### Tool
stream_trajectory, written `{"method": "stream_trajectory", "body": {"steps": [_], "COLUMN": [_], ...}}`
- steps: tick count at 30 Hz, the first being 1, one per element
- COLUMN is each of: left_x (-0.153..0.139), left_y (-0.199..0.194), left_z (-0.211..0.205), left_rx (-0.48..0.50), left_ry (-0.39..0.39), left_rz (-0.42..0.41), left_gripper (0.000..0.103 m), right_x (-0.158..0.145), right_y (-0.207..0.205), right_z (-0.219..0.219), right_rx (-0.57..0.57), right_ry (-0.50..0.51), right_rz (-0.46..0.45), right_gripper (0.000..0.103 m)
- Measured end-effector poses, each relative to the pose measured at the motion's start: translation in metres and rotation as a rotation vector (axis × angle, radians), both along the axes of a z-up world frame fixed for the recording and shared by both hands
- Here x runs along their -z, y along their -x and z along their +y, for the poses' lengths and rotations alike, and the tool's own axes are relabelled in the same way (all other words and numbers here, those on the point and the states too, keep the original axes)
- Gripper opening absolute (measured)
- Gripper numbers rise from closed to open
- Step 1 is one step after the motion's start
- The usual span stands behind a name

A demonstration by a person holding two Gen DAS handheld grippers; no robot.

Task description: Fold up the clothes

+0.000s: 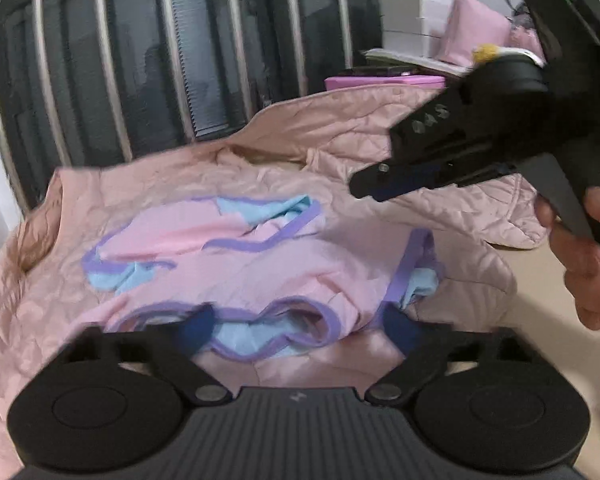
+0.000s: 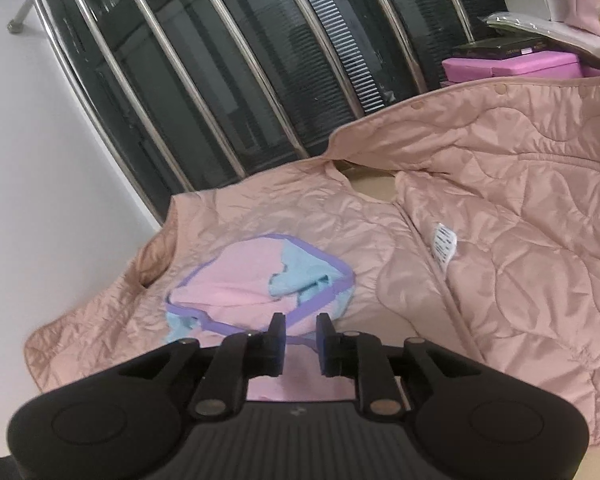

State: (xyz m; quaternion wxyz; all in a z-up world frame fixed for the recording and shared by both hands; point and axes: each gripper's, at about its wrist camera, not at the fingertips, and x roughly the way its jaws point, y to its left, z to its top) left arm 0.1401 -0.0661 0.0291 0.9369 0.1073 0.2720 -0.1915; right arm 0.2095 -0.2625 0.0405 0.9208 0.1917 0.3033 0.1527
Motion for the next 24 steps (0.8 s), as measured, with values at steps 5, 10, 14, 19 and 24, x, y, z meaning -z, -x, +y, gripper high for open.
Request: {"method": "stream_trajectory", "body": {"steps": [5,10,14,19,24], "left_x": [-0.018,-0.03,-0.026,-0.02,0.004], "left_y": [-0.02,-0.019,-0.023,-0.007,0.002], "left_z": [0.059,0.117,0.108,0.031,-0.012], "left_rx": [-0.187,-0.358,-0.267,-0.106,-0.076], "left_ry": [0.241,0.428,0.441,0.138,-0.054], "left_rz": [0.012,-0.032,0.059,-0.034,-0.079], "left_gripper": [0.018,0.018,0.087,0.097,0.063], "right_x": [0.002,-0.005,-0.009,-0.002,0.003], "right_y": [-0.002,0.006,0.009,0.001,-0.002], "right_z": [0.01,0.02,0.019,0.004,0.003], "right_rx": [-0.048,-0.128,-0.157,-0.019,-0.005], "right_ry": [0.04,0.082,0.129,0.147,0.15], "right_rz": [0.022,-0.019,-0.01,0.037,0.06], "right_gripper": [0.022,0.04,0.053,0.053,0.053]}}
